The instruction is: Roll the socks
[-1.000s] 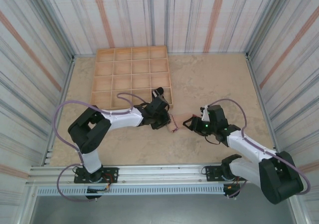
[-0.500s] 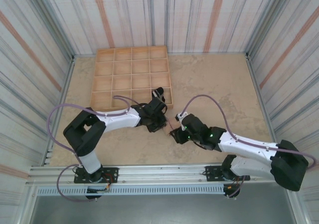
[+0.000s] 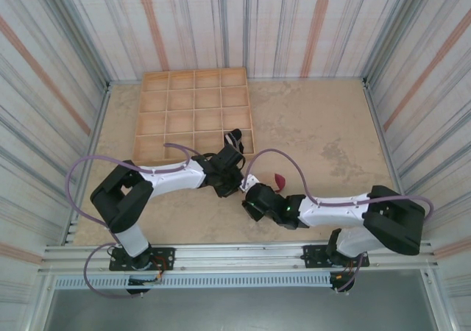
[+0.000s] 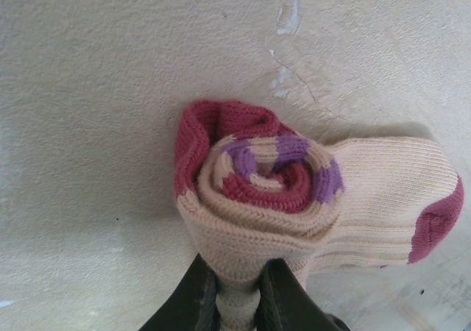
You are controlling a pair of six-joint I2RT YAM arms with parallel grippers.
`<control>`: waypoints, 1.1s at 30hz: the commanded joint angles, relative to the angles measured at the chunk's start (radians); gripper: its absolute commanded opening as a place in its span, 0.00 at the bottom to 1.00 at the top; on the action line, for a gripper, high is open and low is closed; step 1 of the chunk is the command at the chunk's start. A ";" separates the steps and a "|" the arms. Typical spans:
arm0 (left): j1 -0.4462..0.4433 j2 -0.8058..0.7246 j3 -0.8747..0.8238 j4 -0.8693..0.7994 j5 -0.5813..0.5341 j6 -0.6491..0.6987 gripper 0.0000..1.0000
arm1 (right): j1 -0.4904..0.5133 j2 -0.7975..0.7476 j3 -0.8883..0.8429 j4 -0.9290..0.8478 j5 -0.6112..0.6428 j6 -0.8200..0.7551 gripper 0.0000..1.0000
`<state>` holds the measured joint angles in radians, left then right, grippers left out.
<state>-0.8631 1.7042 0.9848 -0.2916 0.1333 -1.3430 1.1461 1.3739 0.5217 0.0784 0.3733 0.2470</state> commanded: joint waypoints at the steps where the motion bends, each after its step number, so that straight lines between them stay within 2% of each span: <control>1: 0.004 -0.004 -0.037 -0.094 0.005 -0.025 0.00 | 0.009 0.051 0.023 0.099 0.060 -0.037 0.59; 6: 0.007 0.009 -0.048 -0.056 0.025 -0.037 0.00 | 0.009 0.138 0.031 0.132 0.104 -0.015 0.57; 13: 0.009 0.017 -0.062 -0.009 0.043 -0.052 0.00 | 0.009 0.180 0.029 0.114 0.129 0.027 0.41; 19: 0.018 0.013 -0.067 0.019 0.059 -0.039 0.01 | 0.001 0.170 0.021 0.100 0.116 0.059 0.10; 21: 0.019 0.012 -0.073 0.037 0.066 -0.039 0.12 | -0.008 0.164 0.012 0.109 0.093 0.069 0.03; 23: 0.016 0.011 -0.078 0.051 0.068 -0.048 0.53 | -0.014 0.154 -0.004 0.125 0.075 0.080 0.00; 25: 0.012 0.008 -0.075 0.052 0.071 -0.050 0.78 | -0.021 0.142 -0.018 0.129 0.061 0.093 0.00; 26: 0.011 0.007 -0.071 0.048 0.068 -0.050 0.86 | -0.026 0.134 -0.026 0.132 0.051 0.098 0.00; 28: 0.006 -0.002 -0.066 0.044 0.049 -0.045 0.98 | -0.035 0.109 -0.047 0.142 0.025 0.109 0.00; 33: 0.004 -0.044 -0.057 0.028 -0.006 -0.016 0.99 | -0.086 0.032 -0.108 0.172 -0.070 0.146 0.00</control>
<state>-0.8482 1.6939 0.9424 -0.1703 0.1719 -1.3865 1.0916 1.4231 0.4629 0.3183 0.3874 0.3378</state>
